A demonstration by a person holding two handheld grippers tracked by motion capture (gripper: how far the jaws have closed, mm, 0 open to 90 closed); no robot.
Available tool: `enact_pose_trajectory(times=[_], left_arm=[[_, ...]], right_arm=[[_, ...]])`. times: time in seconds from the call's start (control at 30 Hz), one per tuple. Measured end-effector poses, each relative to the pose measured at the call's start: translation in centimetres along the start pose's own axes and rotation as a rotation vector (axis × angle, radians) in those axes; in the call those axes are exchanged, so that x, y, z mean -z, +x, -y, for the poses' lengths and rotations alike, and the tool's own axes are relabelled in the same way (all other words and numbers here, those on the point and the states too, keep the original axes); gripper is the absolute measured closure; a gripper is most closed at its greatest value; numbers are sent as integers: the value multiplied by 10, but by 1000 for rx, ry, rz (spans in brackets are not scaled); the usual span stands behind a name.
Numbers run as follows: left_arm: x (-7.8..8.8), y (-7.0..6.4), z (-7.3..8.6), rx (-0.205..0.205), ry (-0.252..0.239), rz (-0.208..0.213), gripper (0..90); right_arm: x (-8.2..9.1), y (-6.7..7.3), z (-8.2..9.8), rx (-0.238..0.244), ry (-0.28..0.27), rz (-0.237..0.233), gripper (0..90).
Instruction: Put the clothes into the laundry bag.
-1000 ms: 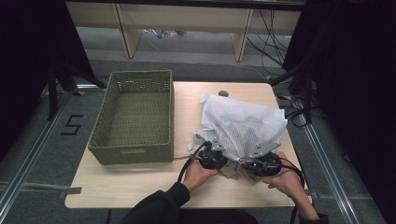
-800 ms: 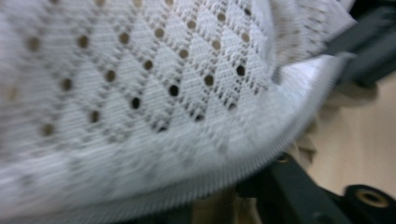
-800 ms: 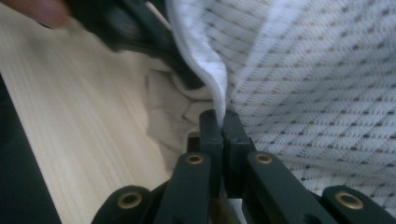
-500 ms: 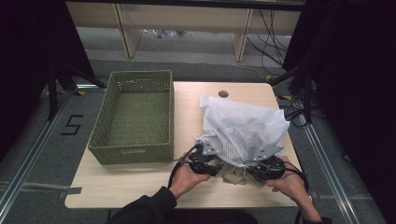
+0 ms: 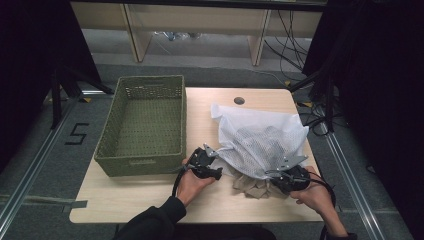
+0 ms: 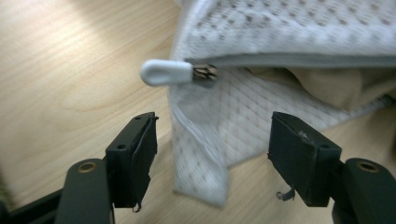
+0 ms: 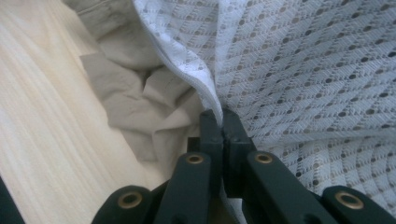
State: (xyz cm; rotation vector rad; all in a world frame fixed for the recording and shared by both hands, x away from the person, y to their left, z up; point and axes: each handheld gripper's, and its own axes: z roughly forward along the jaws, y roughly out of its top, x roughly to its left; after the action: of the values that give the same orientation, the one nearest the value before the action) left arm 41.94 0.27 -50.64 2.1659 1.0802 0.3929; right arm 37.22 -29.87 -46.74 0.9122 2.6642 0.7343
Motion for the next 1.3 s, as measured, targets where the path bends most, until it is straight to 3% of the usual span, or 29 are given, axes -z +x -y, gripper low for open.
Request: enact_pose_trajectory(times=[0.03, 0.07, 0.1, 0.17, 0.27, 0.3, 0.33, 0.4, 0.47, 0.5, 0.6, 0.63, 0.7, 0.83, 0.9, 0.97, 1.07, 1.1, 1.13, 1.23, 1.3], left_arm=[[-3, 0, -1, 4, 4, 2, 329], [-5, -1, -1, -9, -7, 38, 381], [-6, -1, 0, -43, -22, 55, 500], [-6, -6, 0, -62, -30, 79, 680], [-3, -19, 4, -119, -32, 115, 797], [-1, -24, 5, -126, -34, 136, 814], [1, -27, 7, -129, -33, 161, 828], [3, -34, 11, -148, -29, 177, 847], [6, -37, 14, -147, -28, 191, 856], [7, -37, 15, -150, -36, 207, 856], [10, -37, 20, -134, -35, 215, 856], [12, -36, 20, -151, -26, 209, 857], [13, -35, 22, -147, -21, 213, 859], [17, -37, 25, -159, -22, 240, 868], [21, -37, 28, -199, -14, 216, 873], [25, -37, 31, -224, -13, 221, 877], [31, -36, 35, -230, 0, 215, 880], [31, -36, 37, -216, 6, 240, 881], [33, -36, 38, -227, 12, 255, 882], [38, -38, 42, -240, 23, 269, 885], [42, -40, 44, -243, 25, 281, 885]], right_arm=[[0, 0, 1, -9, -10, 14, 900], [1, -1, 1, -9, -13, 12, 900], [3, -1, 1, -7, -4, 1, 900], [4, 2, -1, -1, -24, 6, 900], [6, 8, -7, 43, -56, -14, 899], [6, 12, -9, 37, -58, -19, 899], [5, 13, -12, 70, -72, -37, 898], [3, 18, -16, 87, -97, -80, 899], [-2, 26, -22, 103, -88, -80, 900], [-6, 28, -25, 136, -94, -68, 900], [-17, 33, -36, 141, -89, -51, 900], [-20, 33, -39, 139, -84, -46, 900], [-27, 34, -46, 123, -82, -45, 900], [-41, 30, -59, 130, -112, 41, 900], [-46, 28, -66, 106, -117, 77, 900], [-53, 26, -75, 98, -108, 88, 900], [-62, 21, -89, 108, -130, 132, 900], [-63, 20, -92, 105, -127, 129, 900], [-65, 18, -96, 109, -120, 138, 900], [-74, 10, -109, 138, -96, 190, 900], [-79, 4, -115, 123, -98, 204, 900]])
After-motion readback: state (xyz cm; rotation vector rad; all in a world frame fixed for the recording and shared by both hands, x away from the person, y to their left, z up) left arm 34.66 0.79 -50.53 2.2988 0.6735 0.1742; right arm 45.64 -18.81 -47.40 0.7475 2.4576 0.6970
